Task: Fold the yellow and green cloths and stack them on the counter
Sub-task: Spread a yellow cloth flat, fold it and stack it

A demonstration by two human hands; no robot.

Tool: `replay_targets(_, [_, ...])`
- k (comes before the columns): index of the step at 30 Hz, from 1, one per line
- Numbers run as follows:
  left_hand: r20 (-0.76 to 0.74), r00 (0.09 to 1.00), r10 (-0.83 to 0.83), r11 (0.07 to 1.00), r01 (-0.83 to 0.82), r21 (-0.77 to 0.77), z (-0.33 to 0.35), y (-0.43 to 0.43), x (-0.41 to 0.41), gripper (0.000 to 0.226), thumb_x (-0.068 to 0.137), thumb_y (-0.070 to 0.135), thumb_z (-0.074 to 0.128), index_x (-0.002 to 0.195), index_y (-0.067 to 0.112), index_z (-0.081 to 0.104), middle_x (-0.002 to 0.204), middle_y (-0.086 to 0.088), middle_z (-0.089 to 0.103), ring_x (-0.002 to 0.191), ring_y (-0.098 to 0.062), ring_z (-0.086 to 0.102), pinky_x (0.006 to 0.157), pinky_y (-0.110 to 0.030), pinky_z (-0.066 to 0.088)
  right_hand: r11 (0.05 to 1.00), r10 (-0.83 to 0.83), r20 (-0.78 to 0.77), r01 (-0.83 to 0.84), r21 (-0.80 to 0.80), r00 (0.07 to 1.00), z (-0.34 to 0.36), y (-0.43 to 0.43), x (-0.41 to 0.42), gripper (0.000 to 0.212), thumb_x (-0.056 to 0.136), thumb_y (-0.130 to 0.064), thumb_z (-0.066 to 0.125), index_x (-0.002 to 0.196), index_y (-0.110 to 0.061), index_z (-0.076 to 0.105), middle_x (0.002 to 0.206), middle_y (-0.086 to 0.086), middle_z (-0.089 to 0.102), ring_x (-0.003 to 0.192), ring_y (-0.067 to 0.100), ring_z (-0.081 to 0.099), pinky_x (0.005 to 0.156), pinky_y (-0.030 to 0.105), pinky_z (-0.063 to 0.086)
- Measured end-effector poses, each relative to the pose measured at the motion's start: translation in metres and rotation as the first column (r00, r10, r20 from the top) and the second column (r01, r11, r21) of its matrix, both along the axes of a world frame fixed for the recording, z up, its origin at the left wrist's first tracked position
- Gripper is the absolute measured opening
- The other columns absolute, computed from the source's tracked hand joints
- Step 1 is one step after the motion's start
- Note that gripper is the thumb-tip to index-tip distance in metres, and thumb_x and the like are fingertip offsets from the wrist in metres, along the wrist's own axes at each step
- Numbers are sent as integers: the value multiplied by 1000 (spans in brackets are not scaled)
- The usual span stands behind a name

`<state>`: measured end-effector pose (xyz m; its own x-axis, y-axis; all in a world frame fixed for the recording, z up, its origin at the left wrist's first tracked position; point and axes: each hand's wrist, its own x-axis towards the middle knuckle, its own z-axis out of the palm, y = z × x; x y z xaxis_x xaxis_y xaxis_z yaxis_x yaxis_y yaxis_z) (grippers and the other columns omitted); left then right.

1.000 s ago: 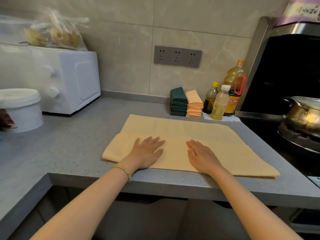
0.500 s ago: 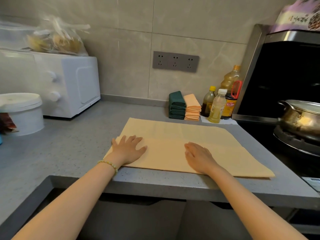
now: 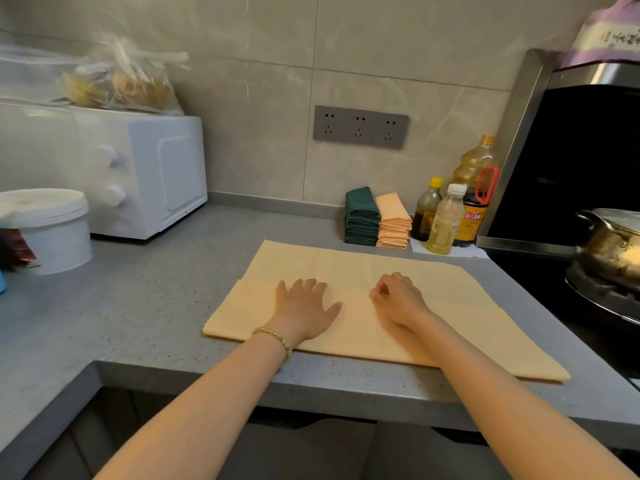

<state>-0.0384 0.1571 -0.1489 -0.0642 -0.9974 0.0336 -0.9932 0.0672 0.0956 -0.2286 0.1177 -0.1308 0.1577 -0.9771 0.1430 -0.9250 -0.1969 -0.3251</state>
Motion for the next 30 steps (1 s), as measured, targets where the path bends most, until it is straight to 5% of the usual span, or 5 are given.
replay_targets(18, [-33, 999, 9, 999, -7, 48, 1, 2, -2, 68, 96, 60, 19, 152, 23, 13, 160, 0, 8, 147, -25, 4, 116, -53, 1, 1000, 22, -18, -22, 5, 1000, 2, -4, -2, 13, 98, -23, 46, 103, -16, 55, 115, 4, 53, 110, 20, 44, 90, 33, 40])
replay_targets(24, [-28, 1000, 12, 997, -10, 78, 2, 1, -3, 68, 96, 60, 18, 152, 23, 10, 160, 1, 5, 147, -24, 1, 116, -53, 1, 997, 68, 25, -67, -37, 997, -1, 9, 1, 32, 100, -32, 39, 125, -18, 52, 131, 2, 50, 118, 20, 48, 99, 34, 40])
replay_targets(30, [76, 997, 15, 985, -28, 173, 21, -16, -6, 71, 94, 60, 24, 150, 18, 14, 156, -2, 15, 141, -29, 20, 109, -46, 27, 980, 164, -135, -146, 137, 977, -15, 30, -7, 54, 101, -48, 20, 150, -27, 18, 159, -3, 9, 146, 17, 6, 118, 39, 5])
